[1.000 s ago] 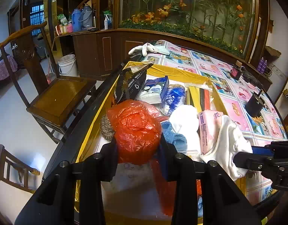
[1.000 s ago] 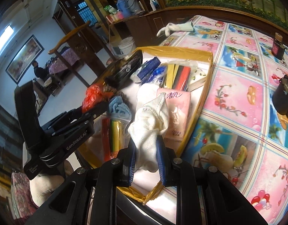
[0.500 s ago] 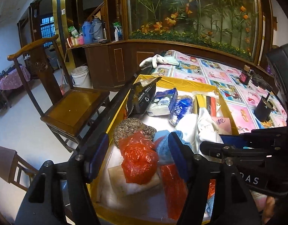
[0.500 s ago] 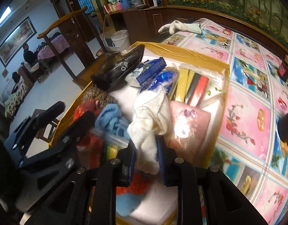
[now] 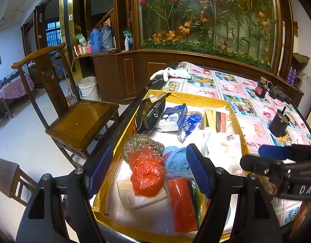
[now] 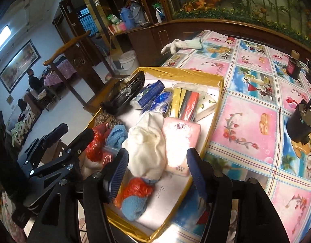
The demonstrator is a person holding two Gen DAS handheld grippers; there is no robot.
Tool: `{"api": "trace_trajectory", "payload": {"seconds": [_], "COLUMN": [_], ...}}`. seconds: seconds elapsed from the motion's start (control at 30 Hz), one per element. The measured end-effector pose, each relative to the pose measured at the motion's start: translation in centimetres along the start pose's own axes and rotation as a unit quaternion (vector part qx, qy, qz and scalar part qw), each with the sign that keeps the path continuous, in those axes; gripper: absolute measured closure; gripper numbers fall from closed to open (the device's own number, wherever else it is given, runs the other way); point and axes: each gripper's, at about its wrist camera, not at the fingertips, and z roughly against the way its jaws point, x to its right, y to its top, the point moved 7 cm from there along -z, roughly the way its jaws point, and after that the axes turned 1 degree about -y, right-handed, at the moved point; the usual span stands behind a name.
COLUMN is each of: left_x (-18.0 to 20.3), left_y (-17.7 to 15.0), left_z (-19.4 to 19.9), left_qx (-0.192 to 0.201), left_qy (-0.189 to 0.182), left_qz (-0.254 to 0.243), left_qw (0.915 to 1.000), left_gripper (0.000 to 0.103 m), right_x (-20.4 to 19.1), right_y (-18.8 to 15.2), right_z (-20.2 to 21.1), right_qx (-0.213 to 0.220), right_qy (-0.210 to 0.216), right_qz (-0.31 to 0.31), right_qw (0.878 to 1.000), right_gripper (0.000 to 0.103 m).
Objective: Organize soft objects
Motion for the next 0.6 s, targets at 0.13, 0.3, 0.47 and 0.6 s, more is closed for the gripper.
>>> {"api": "trace_trajectory", "payload": {"seconds": [0.13,0.3,0.47,0.6], "left_x": [0.5,1.1,1.5,1.6], "left_y": [0.1,0.2,0.4,0.6], "left_z": [0.6,1.4,2.2,3.1], "left_qx": [0.006,0.014,0.023,0.033], "left_qy": [0.002,0.005,0.01,0.021], "left_qz": [-0.003,-0.008,-0.01,-0.008], "left_qw": [1.0,0.9999,0.9996,0.9992], "left_gripper": [0.026,0.024,0.024,0.021], "right_x": [0.1,0.7,1.3,1.6], "right_y": [-0.9,-1.9,-2.6,-3.1], "right_z": [0.5,2.0,3.3,4.0], "right_qx": [0.0,0.007,0.017,0.022], "right_qy": [0.002,0.0,-0.004,-0.005], "right_qz": [-0.001,-0.005,-0.012,-0.013], "right_qw": [1.0,1.0,1.0,1.0], "right_gripper": [0.04,0.038,0.034,0.032]}}
